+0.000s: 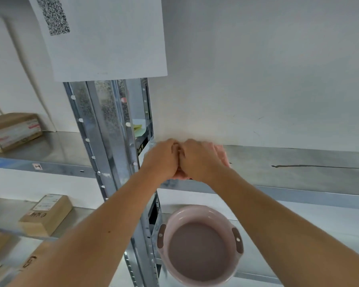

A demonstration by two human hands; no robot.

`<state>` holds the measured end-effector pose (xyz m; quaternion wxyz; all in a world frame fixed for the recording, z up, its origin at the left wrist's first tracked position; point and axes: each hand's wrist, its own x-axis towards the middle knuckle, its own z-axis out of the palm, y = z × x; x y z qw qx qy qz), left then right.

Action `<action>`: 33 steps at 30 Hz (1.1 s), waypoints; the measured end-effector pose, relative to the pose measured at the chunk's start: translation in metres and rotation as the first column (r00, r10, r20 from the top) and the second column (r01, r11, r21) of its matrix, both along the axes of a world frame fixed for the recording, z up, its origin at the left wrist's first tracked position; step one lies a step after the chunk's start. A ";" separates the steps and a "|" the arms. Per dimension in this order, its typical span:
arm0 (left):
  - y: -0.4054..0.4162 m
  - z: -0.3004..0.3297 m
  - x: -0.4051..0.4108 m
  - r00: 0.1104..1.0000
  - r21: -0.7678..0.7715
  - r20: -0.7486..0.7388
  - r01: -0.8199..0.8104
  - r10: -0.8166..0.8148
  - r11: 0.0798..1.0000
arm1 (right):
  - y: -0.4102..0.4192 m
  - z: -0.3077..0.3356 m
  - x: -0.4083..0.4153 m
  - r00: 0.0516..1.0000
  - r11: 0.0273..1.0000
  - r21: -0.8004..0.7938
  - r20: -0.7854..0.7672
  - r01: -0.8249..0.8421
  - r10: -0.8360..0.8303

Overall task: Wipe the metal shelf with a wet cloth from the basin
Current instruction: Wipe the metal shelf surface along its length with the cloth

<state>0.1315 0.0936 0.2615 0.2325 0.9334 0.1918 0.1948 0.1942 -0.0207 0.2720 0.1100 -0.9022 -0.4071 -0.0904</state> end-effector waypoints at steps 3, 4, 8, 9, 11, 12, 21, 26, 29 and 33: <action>-0.004 -0.005 -0.006 0.995 -0.076 0.098 0.019 -0.012 0.997 | 0.002 -0.027 0.016 0.993 0.983 -0.149 0.019 -0.111 0.115; -0.004 -0.006 -0.006 0.995 -0.087 0.096 0.029 -0.020 0.996 | -0.003 -0.033 0.019 0.992 0.980 -0.155 0.007 -0.122 0.125; -0.001 -0.007 -0.006 0.998 -0.047 0.043 0.050 -0.048 0.998 | -0.036 -0.044 0.010 0.994 0.980 -0.170 -0.020 -0.108 0.106; -0.001 -0.008 -0.006 0.998 -0.029 0.036 0.061 -0.060 0.998 | -0.044 -0.044 0.006 0.994 0.977 -0.185 -0.029 -0.106 0.102; 0.000 -0.010 -0.006 0.998 0.006 0.029 0.061 -0.061 0.998 | -0.050 -0.042 0.005 0.994 0.978 -0.188 -0.084 -0.088 0.073; 0.001 -0.011 -0.006 0.998 0.030 0.023 0.052 -0.053 0.998 | -0.047 -0.039 0.007 0.993 0.979 -0.187 -0.099 -0.080 0.062; 0.003 -0.013 -0.005 0.998 0.101 -0.043 0.056 -0.051 0.993 | -0.045 -0.036 0.010 0.995 0.989 -0.143 -0.098 -0.049 0.035; 0.005 -0.018 -0.005 0.995 0.136 -0.069 0.083 -0.074 0.987 | -0.060 -0.036 0.015 0.990 0.985 -0.165 -0.134 -0.053 0.031; 0.008 -0.022 -0.004 0.990 0.173 -0.116 0.102 -0.083 0.980 | -0.046 -0.036 0.036 0.994 0.977 -0.210 -0.106 -0.039 0.017; 0.010 -0.025 -0.003 0.983 0.225 -0.169 0.113 -0.075 0.968 | -0.062 -0.037 0.026 0.996 0.981 -0.191 -0.092 -0.034 0.016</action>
